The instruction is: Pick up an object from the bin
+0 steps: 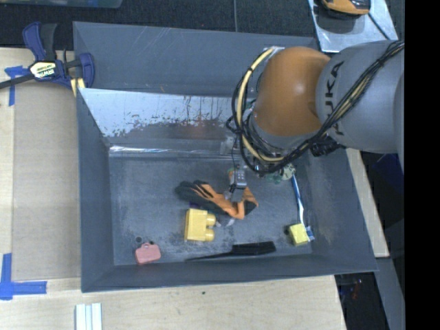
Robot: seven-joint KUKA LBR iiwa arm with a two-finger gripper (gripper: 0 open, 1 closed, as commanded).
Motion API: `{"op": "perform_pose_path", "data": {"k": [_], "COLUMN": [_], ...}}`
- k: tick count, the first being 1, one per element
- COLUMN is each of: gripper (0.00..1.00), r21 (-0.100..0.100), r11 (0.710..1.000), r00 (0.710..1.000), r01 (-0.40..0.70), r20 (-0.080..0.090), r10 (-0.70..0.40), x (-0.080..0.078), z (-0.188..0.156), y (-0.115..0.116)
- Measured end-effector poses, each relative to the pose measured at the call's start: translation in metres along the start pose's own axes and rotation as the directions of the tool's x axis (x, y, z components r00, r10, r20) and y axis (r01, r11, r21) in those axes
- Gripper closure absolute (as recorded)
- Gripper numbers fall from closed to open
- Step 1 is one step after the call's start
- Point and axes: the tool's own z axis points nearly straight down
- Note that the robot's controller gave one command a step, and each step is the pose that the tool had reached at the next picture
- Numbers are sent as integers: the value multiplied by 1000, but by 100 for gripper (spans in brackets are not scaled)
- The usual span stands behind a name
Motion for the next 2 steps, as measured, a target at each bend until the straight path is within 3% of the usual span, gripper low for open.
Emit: {"op": "perform_pose_path", "data": {"k": [1, 2], "gripper": [0, 0], "r21": [-2, -1], "r11": [1000, 988], "r00": [1000, 988], "r01": [6, -152], "r20": [-11, 5], "r10": [-6, 152], "x": [6, 63], "z": [20, 66], "y": [31, 0]}}
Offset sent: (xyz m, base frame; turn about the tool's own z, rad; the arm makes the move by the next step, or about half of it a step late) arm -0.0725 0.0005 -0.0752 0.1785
